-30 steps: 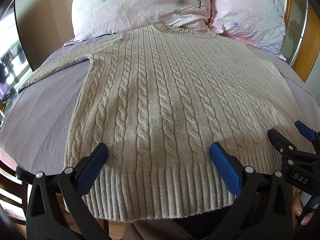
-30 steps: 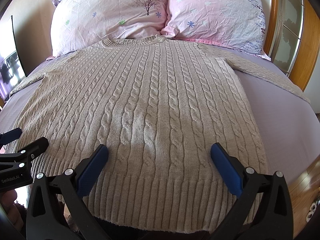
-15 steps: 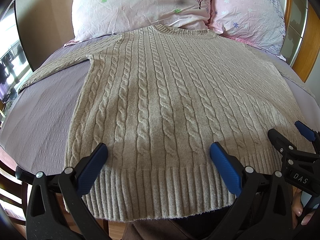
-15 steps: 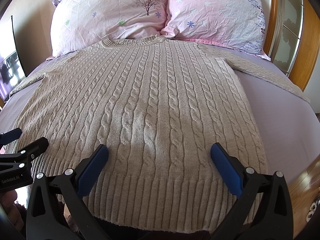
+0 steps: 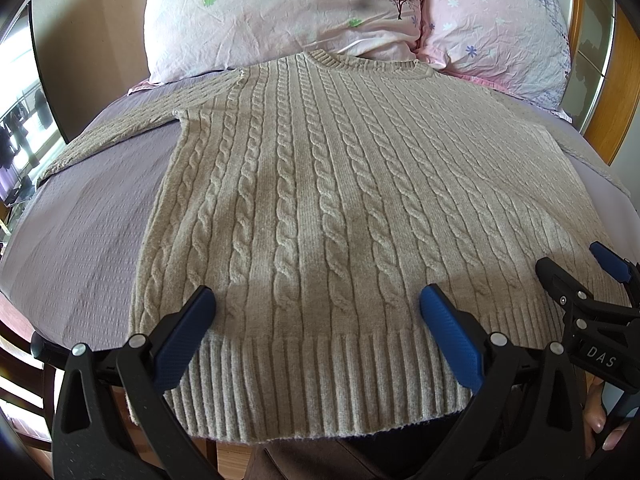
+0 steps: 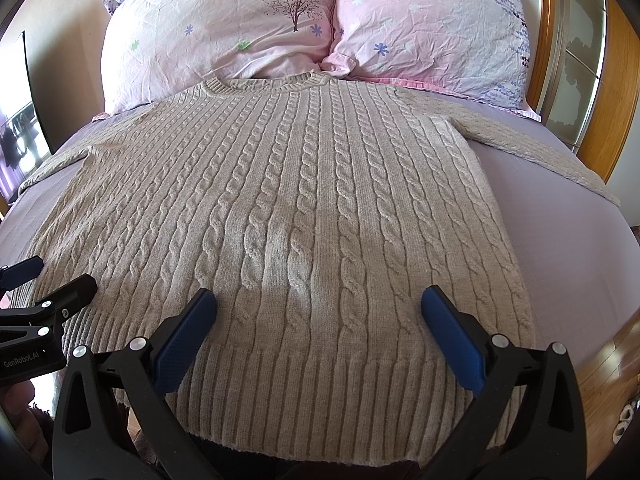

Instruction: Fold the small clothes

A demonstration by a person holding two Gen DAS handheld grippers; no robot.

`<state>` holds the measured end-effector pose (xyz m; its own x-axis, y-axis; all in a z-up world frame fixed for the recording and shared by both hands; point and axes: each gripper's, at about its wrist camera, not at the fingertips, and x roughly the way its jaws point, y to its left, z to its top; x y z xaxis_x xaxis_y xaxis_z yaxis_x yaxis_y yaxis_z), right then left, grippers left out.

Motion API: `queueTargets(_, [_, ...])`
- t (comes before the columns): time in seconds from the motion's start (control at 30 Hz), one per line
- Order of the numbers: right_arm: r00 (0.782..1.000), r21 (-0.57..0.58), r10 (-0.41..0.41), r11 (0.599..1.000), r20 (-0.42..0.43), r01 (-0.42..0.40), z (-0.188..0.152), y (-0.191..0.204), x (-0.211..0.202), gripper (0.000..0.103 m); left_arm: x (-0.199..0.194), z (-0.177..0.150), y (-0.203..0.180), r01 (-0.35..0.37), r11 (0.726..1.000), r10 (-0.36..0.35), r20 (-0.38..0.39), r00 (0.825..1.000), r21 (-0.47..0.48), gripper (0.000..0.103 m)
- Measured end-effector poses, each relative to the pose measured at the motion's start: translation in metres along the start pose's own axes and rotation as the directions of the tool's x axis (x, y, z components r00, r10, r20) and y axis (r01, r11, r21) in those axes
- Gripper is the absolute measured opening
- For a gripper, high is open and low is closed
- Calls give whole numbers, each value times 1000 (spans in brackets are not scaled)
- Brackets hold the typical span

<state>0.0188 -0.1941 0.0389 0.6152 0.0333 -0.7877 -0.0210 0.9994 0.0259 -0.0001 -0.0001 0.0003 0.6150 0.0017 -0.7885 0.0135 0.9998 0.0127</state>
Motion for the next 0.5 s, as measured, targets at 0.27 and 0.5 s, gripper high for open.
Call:
queueTargets(0.27, [1000,-17,12,1000,-3,-12,0,0,1,102,0,0,0,1,1000,-1,4,1000,4,101])
queueTargets(0.5, [994,-80,104,991,-16,-105,5,-8,3,102,-2,-1,0,13,999,-14,32,999,30,101])
